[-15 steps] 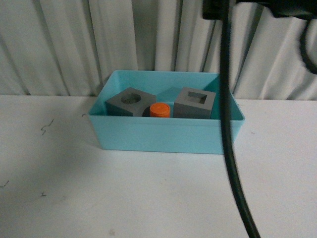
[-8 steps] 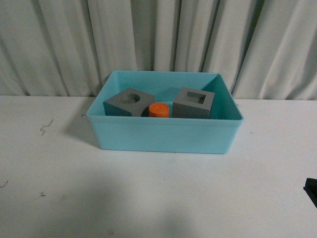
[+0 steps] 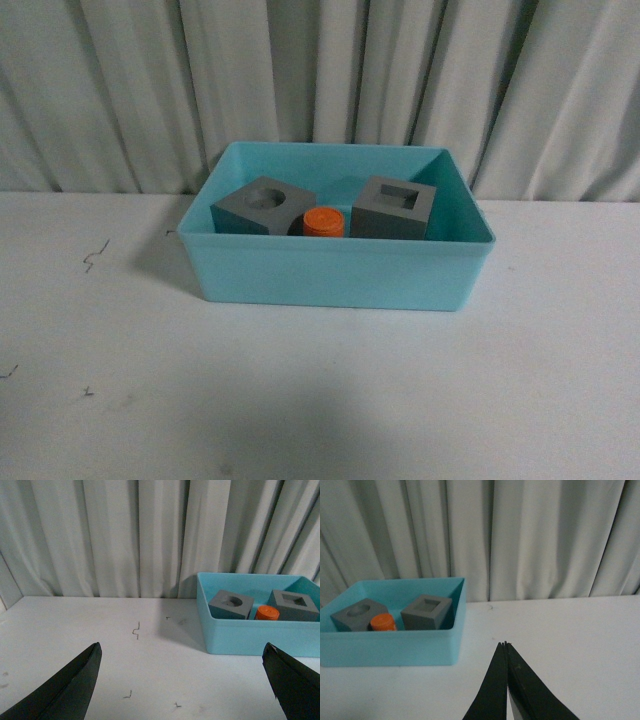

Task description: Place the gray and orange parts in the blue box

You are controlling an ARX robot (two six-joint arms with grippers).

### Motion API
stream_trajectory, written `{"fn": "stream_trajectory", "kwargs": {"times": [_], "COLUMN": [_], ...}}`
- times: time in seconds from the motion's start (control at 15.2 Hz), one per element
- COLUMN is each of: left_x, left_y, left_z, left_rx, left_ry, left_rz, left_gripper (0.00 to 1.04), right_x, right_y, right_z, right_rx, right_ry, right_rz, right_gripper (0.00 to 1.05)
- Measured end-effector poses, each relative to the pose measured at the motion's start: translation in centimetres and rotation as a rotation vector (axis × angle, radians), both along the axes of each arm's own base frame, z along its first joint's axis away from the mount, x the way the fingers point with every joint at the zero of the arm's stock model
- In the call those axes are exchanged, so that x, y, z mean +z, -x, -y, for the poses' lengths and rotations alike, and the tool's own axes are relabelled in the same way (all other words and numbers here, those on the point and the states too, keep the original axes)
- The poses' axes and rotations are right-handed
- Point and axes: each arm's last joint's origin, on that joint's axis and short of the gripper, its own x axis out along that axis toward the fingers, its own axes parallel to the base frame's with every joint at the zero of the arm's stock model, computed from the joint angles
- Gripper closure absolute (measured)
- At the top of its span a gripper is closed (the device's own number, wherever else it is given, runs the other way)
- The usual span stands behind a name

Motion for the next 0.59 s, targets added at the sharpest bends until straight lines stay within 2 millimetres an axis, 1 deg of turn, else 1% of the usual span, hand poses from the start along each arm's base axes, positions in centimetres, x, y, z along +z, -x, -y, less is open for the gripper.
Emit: {"fn": "stream_trajectory", "kwargs": {"times": [0.13,0.33,0.39,0.46,0.53,0.59], "left_x": [0.0,0.0,0.0,0.0,0.0,0.0], "left_y": [0.0,0.0,0.0,0.0,0.0,0.0], "left_z": [0.0,0.0,0.0,0.0,0.0,0.0], "left_rx": [0.0,0.0,0.0,0.0,0.0,0.0], "left_ry": [0.0,0.0,0.0,0.0,0.0,0.0], "left_rz": [0.0,0.0,0.0,0.0,0.0,0.0], "left_gripper": [0.07,0.07,0.07,0.07,0.07,0.07], "right_x": [0.2,0.3,0.2,0.2,0.2,0.2], "right_y": [0.5,0.9,1.1,1.2,1.3,1.4], "right_z": [0.8,1.4,1.8,2.5,2.7,2.6], "right_rx": [-0.003,-0.001,0.018,-0.005,-0.026,-0.005], "right_ry": [0.01,0.01,0.012,0.013,0.013,0.014], "right_rz": [0.008,0.014,0.01,0.014,0.009,0.015], "right_gripper": [1.03,1.03,1.03,1.03,1.03,1.03]}}
